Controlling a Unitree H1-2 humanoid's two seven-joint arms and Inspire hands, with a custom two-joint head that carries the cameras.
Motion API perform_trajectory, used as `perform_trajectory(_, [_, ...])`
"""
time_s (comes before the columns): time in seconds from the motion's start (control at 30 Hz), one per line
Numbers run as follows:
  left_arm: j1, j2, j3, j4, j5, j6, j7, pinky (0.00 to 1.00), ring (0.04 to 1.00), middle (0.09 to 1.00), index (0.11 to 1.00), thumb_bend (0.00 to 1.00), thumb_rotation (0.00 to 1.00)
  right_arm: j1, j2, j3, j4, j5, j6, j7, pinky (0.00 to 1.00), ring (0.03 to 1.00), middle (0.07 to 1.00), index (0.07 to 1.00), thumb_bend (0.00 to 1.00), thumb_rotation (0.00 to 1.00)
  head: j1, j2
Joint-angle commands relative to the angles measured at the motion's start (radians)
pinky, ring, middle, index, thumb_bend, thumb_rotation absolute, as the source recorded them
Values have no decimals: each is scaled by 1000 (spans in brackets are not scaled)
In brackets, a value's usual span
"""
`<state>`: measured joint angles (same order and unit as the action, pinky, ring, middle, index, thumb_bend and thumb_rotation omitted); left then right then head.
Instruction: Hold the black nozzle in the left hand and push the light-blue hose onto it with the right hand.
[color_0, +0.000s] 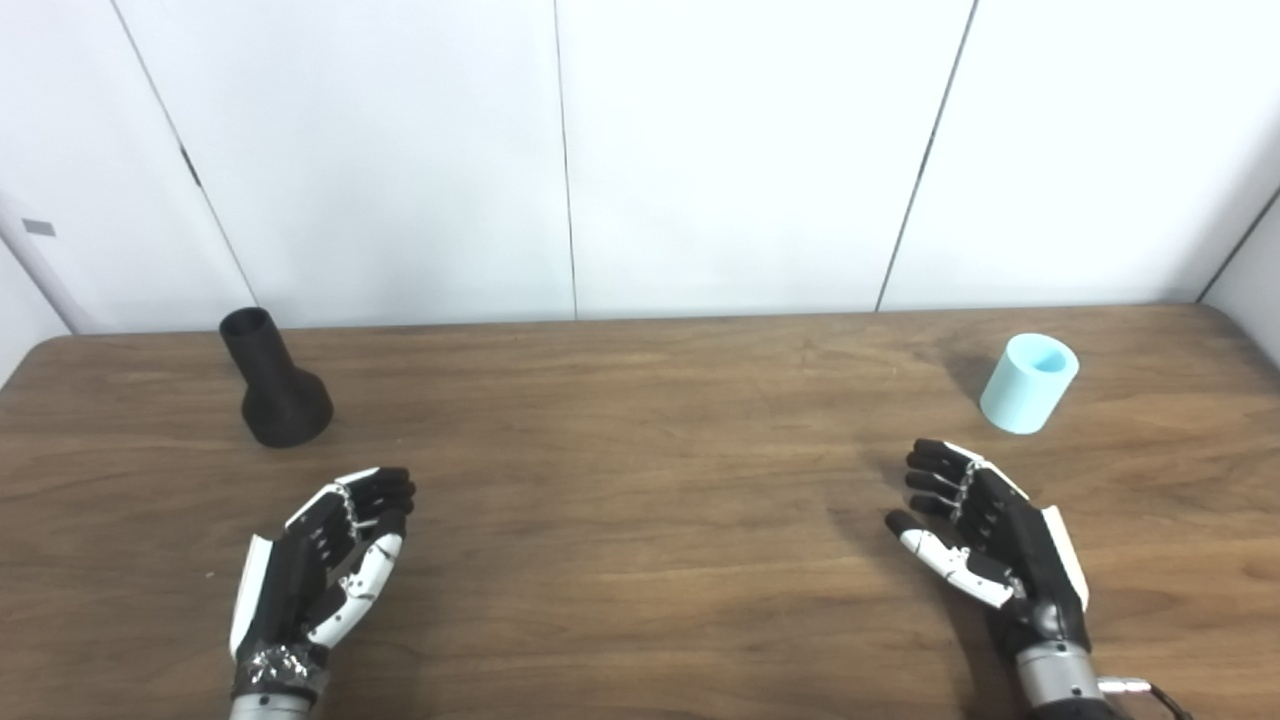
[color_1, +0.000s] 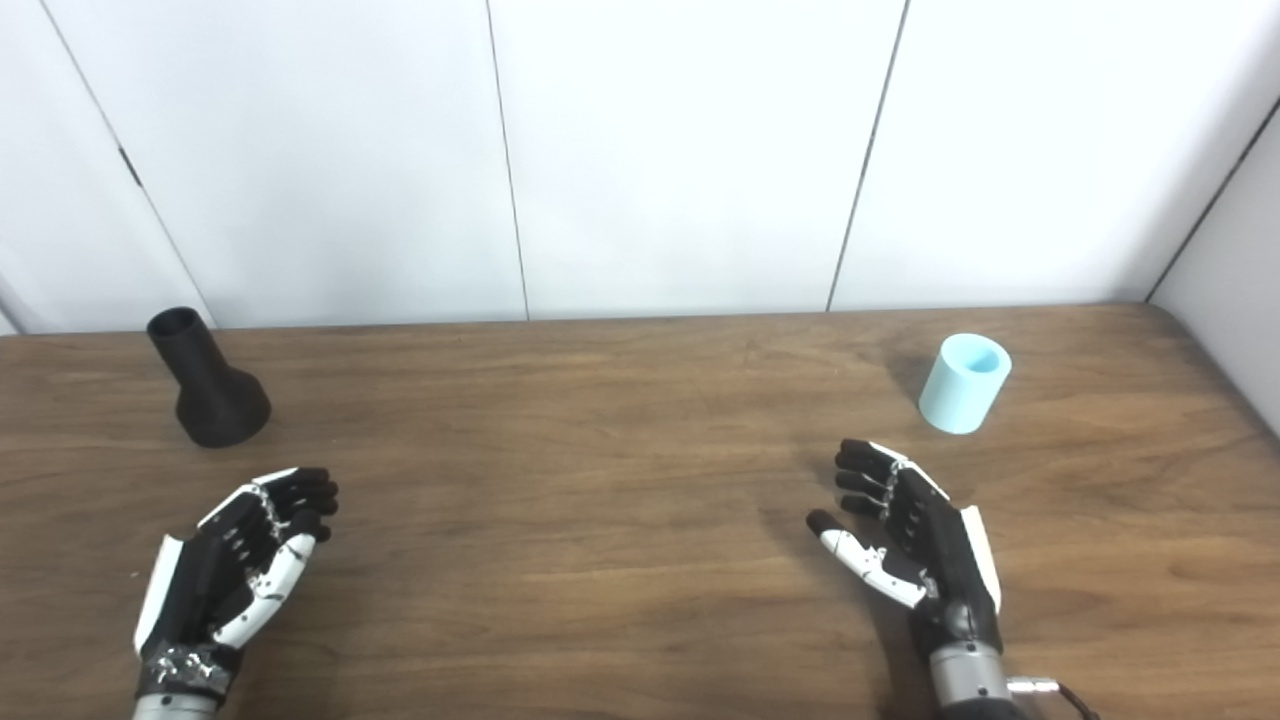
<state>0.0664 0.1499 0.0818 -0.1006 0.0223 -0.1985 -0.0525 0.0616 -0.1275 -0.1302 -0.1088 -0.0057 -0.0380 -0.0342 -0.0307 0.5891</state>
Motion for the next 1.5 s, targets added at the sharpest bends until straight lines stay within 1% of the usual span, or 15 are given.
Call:
perform_trajectory(0.0, [12, -7, -2, 16, -13, -17, 3, 597, 677, 694, 681, 266, 273, -8, -15, 1, -18, 1, -13, 11, 670, 730, 740, 713, 334, 61, -1, 0])
perform_trajectory(0.23, [16, -5, 0, 12, -11, -24, 4, 589, 671, 689, 678, 267, 298, -3, -10, 2, -28, 3, -7, 10, 671, 731, 742, 716, 333, 38, -1, 3])
perform_trajectory(0.4, [20, -7, 4, 6, -24, -18, 4, 588, 670, 688, 676, 262, 271, 2, -9, 4, -35, 4, -9, 12, 669, 730, 742, 718, 331, 44, 3, 3])
perform_trajectory(0.57, [20, -7, 30, -2, -43, 0, 19, 592, 681, 706, 694, 293, 198, 3, -12, 1, -28, 7, -17, 12, 670, 732, 742, 717, 332, 60, 16, 1])
perform_trajectory(0.67, [18, -11, 61, -22, -32, 20, 51, 585, 673, 700, 688, 365, 202, 4, -16, -4, -26, 10, -14, 12, 671, 735, 744, 716, 327, 51, 33, -1])
perform_trajectory(0.73, [16, -12, 75, -35, -26, 32, 64, 582, 661, 689, 668, 454, 223, 5, -21, -8, -21, 15, -14, 14, 683, 743, 751, 723, 323, 11, 40, -1])
perform_trajectory(0.77, [16, -10, 86, -45, -18, 42, 76, 581, 659, 687, 664, 470, 228, 7, -25, -10, -23, 16, -13, 16, 685, 745, 753, 725, 322, 5, 52, -2])
perform_trajectory(0.83, [19, -5, 103, -57, 6, 46, 94, 574, 650, 674, 641, 602, 257, 11, -33, -14, -25, 18, -11, 19, 687, 749, 757, 729, 318, 1, 66, -1])
perform_trajectory(0.93, [22, 8, 131, -64, 31, 54, 118, 565, 638, 665, 638, 665, 255, 10, -47, -28, -5, 42, -21, 26, 693, 751, 757, 731, 320, 0, 94, -1])
perform_trajectory(1.17, [19, 34, 191, -28, 48, 50, 155, 583, 661, 687, 672, 693, 240, -3, -95, -52, 49, 64, -51, 52, 714, 770, 777, 752, 311, 0, 178, 1])
perform_trajectory(1.23, [17, 35, 200, -16, 66, 47, 170, 576, 661, 688, 672, 732, 253, -8, -107, -59, 70, 73, -62, 60, 726, 780, 783, 760, 313, 0, 199, -1])
perform_trajectory(1.3, [14, 29, 205, -16, 69, 58, 180, 580, 666, 691, 675, 746, 255, -15, -120, -69, 94, 83, -71, 67, 737, 787, 789, 765, 313, 0, 260, -9])
perform_trajectory(1.33, [12, 29, 208, -16, 69, 63, 185, 592, 675, 698, 681, 746, 245, -18, -125, -73, 101, 86, -72, 69, 740, 790, 792, 769, 313, 0, 260, -9])
perform_trajectory(1.37, [9, 29, 207, -13, 77, 65, 191, 598, 680, 703, 687, 747, 240, -23, -132, -78, 112, 94, -75, 74, 728, 782, 787, 766, 314, 0, 302, -14])
perform_trajectory(1.47, [-6, 32, 204, 9, 85, 67, 198, 613, 693, 713, 695, 774, 237, -36, -149, -95, 138, 119, -84, 89, 705, 767, 776, 752, 318, 0, 360, -21])
